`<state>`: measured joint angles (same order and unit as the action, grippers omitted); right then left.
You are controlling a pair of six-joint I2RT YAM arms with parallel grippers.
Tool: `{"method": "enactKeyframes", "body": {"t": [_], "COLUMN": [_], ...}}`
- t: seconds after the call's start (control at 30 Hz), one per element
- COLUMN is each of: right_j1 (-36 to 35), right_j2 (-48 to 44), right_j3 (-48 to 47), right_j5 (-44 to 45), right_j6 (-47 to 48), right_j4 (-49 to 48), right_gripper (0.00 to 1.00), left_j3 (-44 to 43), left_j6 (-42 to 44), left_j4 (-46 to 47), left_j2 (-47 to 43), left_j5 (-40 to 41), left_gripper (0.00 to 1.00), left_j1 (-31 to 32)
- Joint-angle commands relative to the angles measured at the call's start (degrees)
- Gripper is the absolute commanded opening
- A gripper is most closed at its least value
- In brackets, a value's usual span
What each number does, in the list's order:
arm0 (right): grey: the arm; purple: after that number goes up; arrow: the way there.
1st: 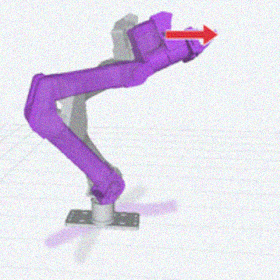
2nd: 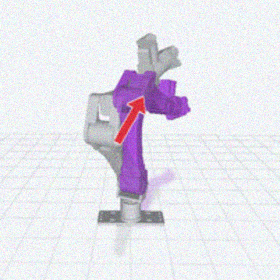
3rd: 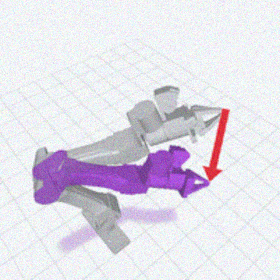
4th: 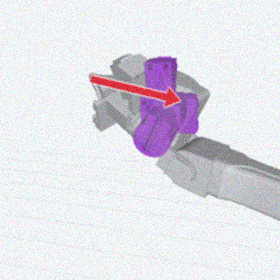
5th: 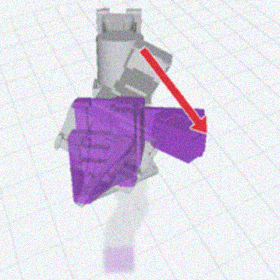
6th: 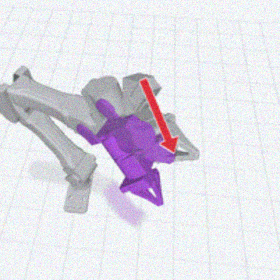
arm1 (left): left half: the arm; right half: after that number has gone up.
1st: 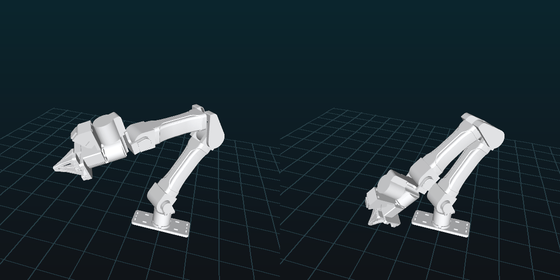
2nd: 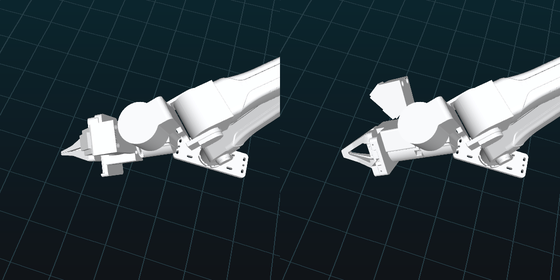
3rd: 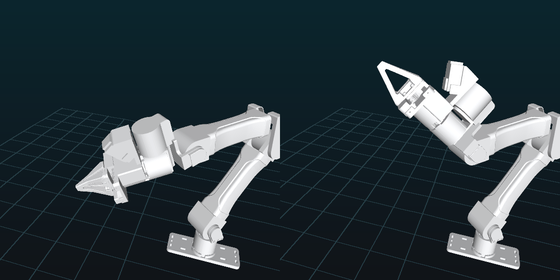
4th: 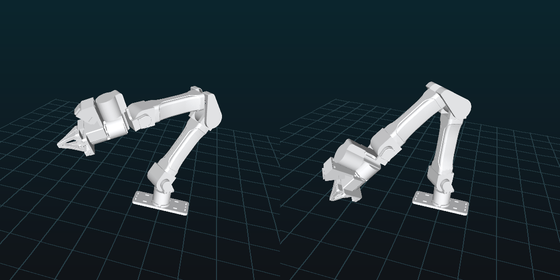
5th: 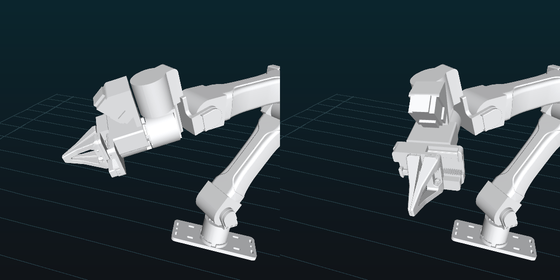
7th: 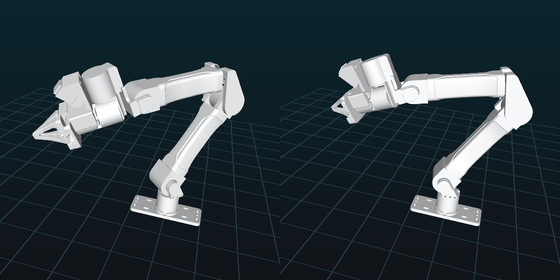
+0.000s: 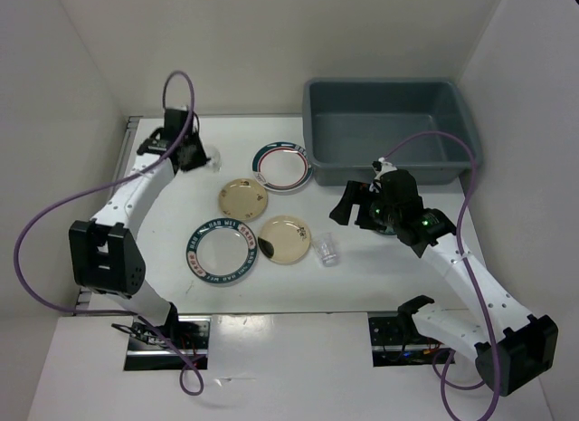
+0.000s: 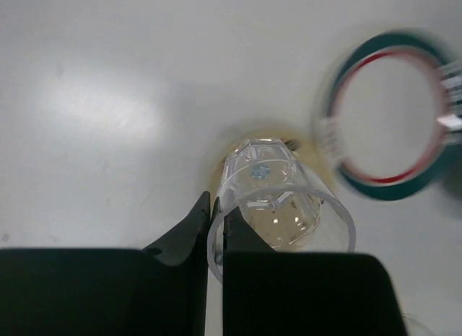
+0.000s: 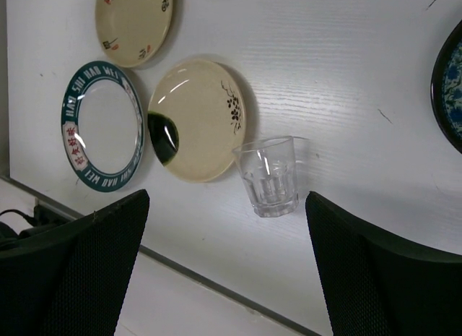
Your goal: Place the mixed dishes into the plastic bin
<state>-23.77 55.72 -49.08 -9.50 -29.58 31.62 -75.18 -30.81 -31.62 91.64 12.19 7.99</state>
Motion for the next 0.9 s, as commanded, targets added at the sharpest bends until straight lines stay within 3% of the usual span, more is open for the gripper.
{"method": "enactKeyframes", "body": {"t": [0.0,0.03,0.1,0.27,0.47,0.7,0.87], "right_j1": [-0.4,-0.4,-0.4,-0.4,-0.4,0.1,0.1], "right_j2": [-1.6,-2.2,-3.8,-8.1,-9.9,-11.0,-11.5], "right_j3": [0.7,0.2,-0.3,-2.4,-3.0,-3.0,-1.8], "right_j5": [3.2,4.0,6.9,11.4,11.4,10.9,10.9], "right_j6": [-0.6,-0.7,-1.2,-3.9,-5.0,-5.6,-5.6], "right_j4": [-1.5,-1.5,-0.9,0.4,0.4,2.2,3.4], "right_gripper": [0.94,0.94,0.94,0.94,0.94,0.94,0.94], "left_j3": [-14.9,-16.7,-18.9,-27.2,-43.8,-67.8,-75.0], "left_j6": [-0.8,-2.1,-7.1,-13.9,-14.7,-11.0,-6.5], "left_j4": [2.8,3.7,8.3,17.4,15.1,4.1,-1.3], "left_j2": [-2.1,-1.1,2.2,13.6,30.0,45.4,50.9], "left_j5": [-12.1,-20.7,-27.7,-37.1,-37.1,-31.0,-22.5], "left_gripper": [0.00,0.00,0.00,0.00,0.00,0.00,0.00], "left_j1": [0.0,0.0,1.1,7.4,17.2,22.2,24.3]}}
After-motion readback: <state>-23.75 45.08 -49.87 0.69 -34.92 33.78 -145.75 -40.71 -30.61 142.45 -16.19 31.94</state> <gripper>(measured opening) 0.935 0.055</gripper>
